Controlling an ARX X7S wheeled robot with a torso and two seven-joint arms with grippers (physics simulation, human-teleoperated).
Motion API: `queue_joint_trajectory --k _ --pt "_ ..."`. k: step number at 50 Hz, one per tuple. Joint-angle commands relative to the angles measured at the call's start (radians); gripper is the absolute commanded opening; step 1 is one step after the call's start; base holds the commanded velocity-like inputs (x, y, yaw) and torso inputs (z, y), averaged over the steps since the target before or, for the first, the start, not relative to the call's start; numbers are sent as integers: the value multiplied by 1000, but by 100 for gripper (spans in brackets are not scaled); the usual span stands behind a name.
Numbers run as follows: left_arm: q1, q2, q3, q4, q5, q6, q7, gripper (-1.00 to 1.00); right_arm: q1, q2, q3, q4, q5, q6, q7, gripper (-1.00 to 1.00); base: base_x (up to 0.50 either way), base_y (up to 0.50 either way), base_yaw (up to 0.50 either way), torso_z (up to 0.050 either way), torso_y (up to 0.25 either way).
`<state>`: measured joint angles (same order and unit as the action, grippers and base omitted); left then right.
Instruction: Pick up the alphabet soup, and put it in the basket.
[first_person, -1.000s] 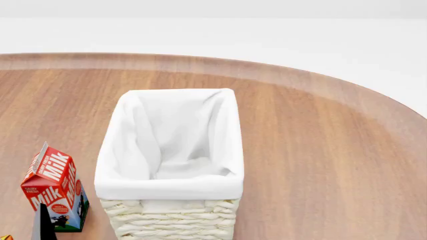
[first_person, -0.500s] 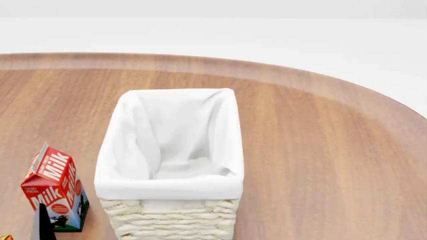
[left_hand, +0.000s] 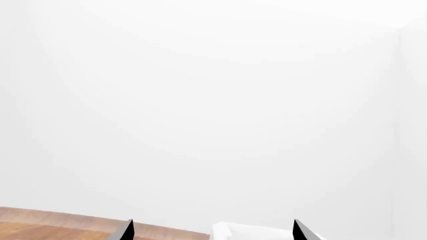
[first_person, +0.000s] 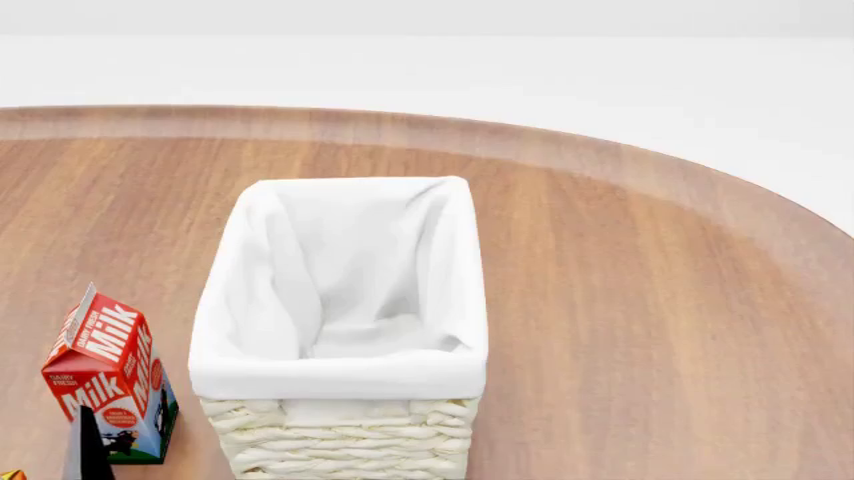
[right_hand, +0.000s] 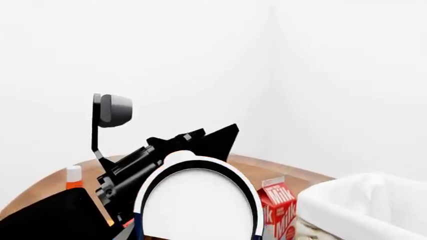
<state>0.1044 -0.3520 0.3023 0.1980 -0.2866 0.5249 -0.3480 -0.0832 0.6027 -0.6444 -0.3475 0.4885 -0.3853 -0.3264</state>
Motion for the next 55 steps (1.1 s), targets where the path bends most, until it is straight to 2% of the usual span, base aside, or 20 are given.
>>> queue_joint_trajectory --k 1,6,23,32,55 --pt "0 -1 3 -2 0 2 -1 100 9 15 35 -85 -11 21 65 -100 0 0 0 0 0" --pt "0 -1 3 -2 2 3 -2 100 19 26 53 -138 -24 61 115 -100 0 0 0 0 0" --pt "-1 -4 4 -2 1 5 -6 100 189 45 100 -303 -26 377 307 -100 0 0 0 0 1" --pt "1 -7 4 2 -1 6 -8 100 321 30 122 -371 17 593 422 -100 0 0 0 0 0" --pt "-1 -11 5 3 -2 6 -13 100 572 11 154 -465 131 965 586 -100 0 0 0 0 0"
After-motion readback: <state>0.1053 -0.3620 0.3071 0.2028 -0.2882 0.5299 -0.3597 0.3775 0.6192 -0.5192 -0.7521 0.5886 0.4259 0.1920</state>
